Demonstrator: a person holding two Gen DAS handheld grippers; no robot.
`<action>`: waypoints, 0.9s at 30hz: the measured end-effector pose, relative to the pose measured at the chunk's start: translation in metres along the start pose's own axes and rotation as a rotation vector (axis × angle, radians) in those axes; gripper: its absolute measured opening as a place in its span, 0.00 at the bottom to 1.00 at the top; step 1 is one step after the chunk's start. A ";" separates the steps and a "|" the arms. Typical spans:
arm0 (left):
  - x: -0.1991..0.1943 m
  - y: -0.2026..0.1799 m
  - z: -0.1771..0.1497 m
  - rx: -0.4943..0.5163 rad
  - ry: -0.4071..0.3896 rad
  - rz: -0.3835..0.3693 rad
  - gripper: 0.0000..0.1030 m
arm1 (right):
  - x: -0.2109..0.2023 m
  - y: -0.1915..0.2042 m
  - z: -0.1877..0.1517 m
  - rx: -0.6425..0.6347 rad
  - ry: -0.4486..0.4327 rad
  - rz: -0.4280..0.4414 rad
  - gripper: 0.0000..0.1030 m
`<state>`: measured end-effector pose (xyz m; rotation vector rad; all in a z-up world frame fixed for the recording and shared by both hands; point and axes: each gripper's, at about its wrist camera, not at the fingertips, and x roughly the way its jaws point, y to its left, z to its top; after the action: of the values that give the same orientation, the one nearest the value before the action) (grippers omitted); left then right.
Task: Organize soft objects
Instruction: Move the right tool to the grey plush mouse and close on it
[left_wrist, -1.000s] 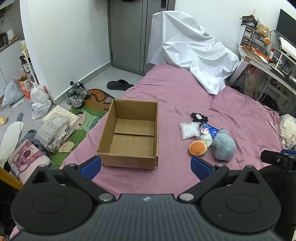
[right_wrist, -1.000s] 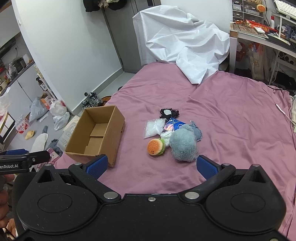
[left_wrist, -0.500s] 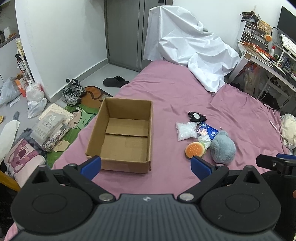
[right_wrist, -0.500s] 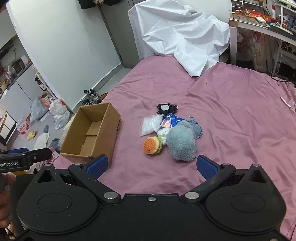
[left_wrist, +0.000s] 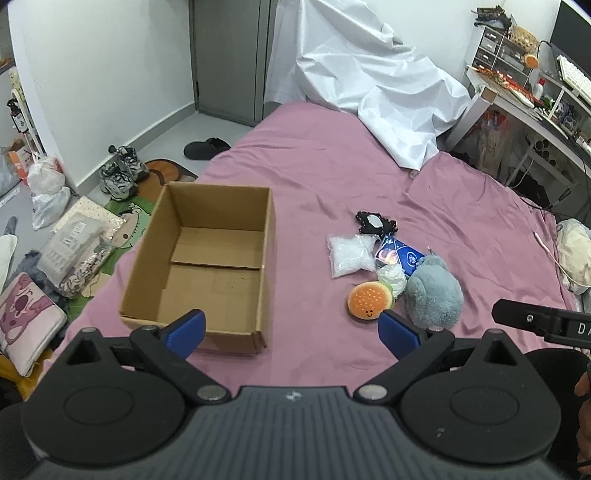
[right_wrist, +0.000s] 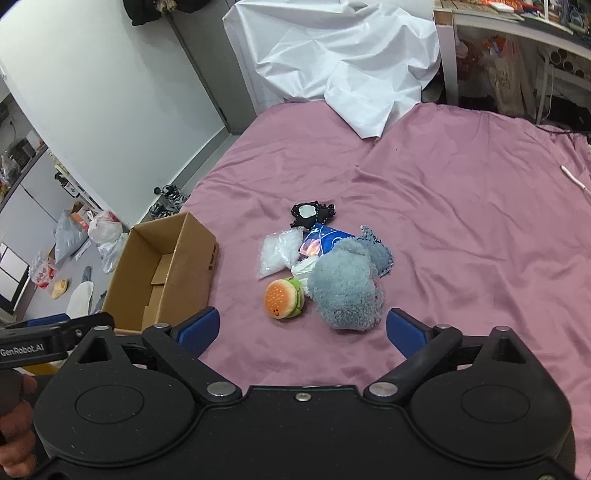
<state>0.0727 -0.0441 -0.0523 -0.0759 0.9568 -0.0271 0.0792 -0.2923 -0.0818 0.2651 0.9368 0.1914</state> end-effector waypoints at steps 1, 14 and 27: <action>0.004 -0.002 0.001 0.001 0.004 -0.002 0.97 | 0.002 -0.002 0.001 0.006 0.004 0.003 0.89; 0.043 -0.044 0.014 0.035 0.042 -0.049 0.88 | 0.024 -0.037 0.011 0.115 0.029 0.038 0.58; 0.082 -0.091 0.021 0.044 0.068 -0.106 0.59 | 0.050 -0.084 0.014 0.278 0.047 0.087 0.25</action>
<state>0.1384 -0.1383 -0.1002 -0.0856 1.0191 -0.1496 0.1236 -0.3601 -0.1383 0.5601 0.9995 0.1477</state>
